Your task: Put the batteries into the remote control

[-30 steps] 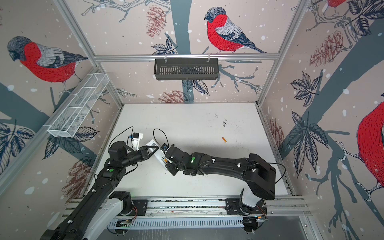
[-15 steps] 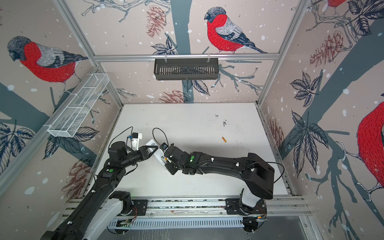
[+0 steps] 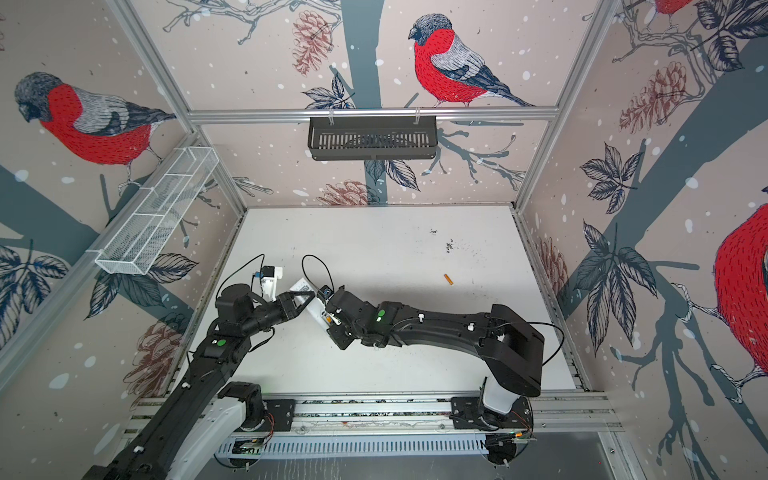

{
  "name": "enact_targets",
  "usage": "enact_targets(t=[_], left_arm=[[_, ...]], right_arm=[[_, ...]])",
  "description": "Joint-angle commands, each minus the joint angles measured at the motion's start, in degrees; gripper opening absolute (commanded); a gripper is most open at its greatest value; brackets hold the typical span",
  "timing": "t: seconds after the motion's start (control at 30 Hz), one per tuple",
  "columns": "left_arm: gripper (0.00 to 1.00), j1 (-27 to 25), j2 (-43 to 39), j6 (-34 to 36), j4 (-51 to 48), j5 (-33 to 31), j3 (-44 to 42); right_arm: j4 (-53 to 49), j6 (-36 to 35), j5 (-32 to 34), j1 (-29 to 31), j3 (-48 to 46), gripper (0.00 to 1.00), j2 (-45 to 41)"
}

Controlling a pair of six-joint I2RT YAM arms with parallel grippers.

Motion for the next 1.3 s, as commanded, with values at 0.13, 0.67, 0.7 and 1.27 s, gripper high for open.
enact_targets(t=[0.13,0.67,0.7,1.27], left_arm=[[0.00,0.1,-0.2,0.1,2.1,0.6,0.1],[0.00,0.7,0.0,-0.3,2.7,1.3,-0.2],[0.00,0.8,-0.1,-0.4,2.7,1.4,-0.2],[0.00,1.0,-0.2,-0.3,2.5,1.1,-0.1]], right_arm=[[-3.0,2.4,0.1,-0.4,1.8,0.14,1.5],[-3.1,2.1,0.9,0.1,1.5,0.20,0.1],[-3.0,2.1,0.8,0.3,1.4,0.20,0.1],[-3.7,2.4,2.2,0.6,1.2,0.17,0.3]])
